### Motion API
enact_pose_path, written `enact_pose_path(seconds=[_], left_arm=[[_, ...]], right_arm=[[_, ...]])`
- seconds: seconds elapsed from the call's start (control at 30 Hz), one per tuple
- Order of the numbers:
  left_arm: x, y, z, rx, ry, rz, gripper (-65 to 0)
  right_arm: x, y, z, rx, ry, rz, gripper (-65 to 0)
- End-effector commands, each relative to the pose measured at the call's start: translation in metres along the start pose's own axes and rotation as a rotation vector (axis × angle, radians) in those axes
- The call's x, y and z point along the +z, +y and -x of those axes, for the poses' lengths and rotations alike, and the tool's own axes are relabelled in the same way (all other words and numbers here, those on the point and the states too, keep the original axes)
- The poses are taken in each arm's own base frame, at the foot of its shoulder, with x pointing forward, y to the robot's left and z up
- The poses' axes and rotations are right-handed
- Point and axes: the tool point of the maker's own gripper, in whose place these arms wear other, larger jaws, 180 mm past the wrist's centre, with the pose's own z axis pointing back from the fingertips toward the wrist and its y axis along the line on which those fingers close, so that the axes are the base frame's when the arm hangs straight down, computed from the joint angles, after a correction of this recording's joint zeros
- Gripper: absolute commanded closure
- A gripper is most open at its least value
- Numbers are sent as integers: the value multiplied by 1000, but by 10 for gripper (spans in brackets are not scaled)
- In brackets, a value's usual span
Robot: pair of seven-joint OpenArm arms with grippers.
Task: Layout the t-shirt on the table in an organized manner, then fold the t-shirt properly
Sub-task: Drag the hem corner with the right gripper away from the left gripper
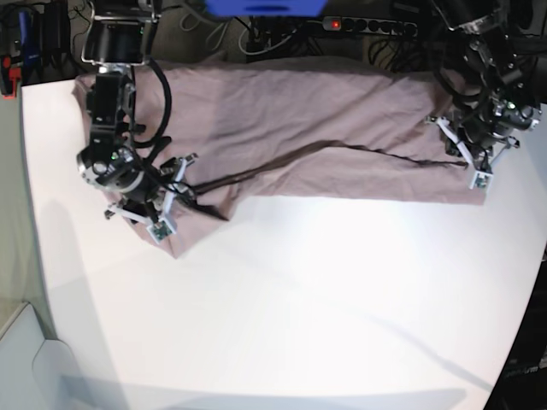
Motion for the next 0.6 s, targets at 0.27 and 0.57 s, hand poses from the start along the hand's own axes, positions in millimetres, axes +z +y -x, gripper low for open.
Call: enact_pose_path(seconds=[0.27,0.57], left_arm=[[-2,1,7,4,8,8,-5],[-26,-8,37,85,38,73,-5]], right_arm=[[-4,-13,-21,-8,-53,12,-48],[1,-37,-46,19,-91,57,0]])
